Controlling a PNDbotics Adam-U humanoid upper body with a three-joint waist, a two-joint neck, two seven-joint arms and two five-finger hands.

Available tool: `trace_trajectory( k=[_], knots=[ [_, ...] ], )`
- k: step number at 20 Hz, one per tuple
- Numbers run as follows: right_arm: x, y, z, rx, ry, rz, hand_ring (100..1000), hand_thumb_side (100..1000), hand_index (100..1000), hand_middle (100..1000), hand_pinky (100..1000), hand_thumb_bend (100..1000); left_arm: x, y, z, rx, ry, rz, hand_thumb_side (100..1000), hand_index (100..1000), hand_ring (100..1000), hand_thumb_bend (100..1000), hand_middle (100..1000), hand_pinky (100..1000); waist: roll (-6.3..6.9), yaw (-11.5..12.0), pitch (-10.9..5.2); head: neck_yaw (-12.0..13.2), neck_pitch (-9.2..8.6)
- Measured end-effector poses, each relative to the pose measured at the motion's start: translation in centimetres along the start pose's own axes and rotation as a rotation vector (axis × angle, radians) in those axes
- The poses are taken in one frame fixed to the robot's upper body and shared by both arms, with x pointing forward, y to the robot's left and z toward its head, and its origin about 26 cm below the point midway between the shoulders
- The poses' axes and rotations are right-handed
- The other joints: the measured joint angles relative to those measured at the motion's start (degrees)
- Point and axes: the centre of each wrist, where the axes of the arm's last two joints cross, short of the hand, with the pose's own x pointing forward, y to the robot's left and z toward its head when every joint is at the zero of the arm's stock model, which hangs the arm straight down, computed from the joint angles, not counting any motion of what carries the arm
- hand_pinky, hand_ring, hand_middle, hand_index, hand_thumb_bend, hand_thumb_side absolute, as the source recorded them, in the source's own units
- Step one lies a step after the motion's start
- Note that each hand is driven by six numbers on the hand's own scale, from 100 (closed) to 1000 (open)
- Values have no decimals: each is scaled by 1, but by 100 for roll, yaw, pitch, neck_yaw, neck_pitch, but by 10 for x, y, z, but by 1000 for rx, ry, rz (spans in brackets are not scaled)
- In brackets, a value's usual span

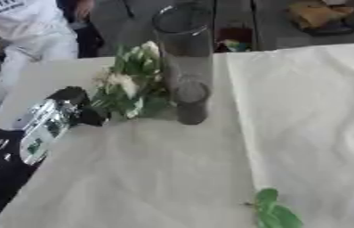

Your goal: Arrange flowers into the vase.

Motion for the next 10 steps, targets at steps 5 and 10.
trace_trajectory(
  k=[5,10],
  knots=[
    [0,-1,0,-12,-4,2,840,1000,837,586,780,100,4,15,16,94,-38,115,540,100,100,183,100,100,-75,43,-26,-207,26],
    [0,-1,1,-17,-5,3,840,1000,837,584,780,100,10,28,30,196,-72,207,548,100,100,156,100,100,-135,68,-26,-457,-48]
  ],
)
